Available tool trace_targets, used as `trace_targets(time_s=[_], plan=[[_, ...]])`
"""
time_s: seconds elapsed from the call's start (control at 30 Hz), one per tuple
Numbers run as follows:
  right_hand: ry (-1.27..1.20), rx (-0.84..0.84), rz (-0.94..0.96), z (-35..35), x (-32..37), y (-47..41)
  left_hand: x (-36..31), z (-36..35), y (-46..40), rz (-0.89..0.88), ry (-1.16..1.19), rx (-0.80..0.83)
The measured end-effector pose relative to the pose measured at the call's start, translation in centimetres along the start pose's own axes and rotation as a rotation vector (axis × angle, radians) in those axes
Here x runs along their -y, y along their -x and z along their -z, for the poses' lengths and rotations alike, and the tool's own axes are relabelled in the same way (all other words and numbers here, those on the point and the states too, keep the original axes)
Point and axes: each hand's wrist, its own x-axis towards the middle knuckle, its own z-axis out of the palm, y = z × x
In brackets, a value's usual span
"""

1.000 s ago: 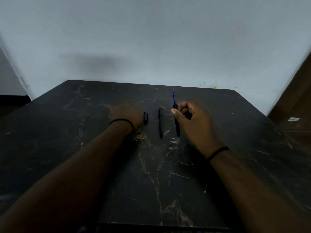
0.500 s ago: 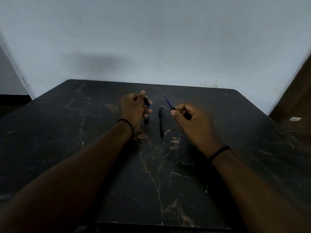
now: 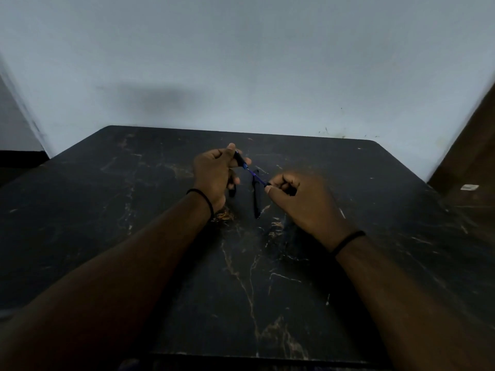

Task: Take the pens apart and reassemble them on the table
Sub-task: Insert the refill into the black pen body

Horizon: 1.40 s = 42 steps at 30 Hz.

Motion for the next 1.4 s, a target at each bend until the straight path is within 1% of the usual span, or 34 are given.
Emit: trace_targets(time_s=[0.5,0.7,0.87,1.03,1.13,1.4], plan=[[0.021,0.002,-0.003,-0.2,0.1,-0.1,0.2,-0.9,0.7,-0.01,-0.037,0.013],[0.015,-0.043,0.004,-0.8,-1.1,-0.7,0.4,-1.0,0.5,0.007,-0.053,-0.026],[0.004,-0.039,0.009,-1.0,-1.5,-0.8,0.5,-1.2,0.6,0.007,-0.054,-0.049],[0.014,-0.041,0.001,-1.0,-1.8,-0.8,0.7,-1.4,0.8,0.01,-0.066,-0.032],[0.033,-0.076,-0.013,-1.0,-1.9,-0.9,0.8,-1.7,1.0,0.012,-0.07,-0.014],[0.067,-0.124,0.0,-0.4,-1.5,-0.8,1.0,-1.9,1.2,0.0,-0.051,0.085]])
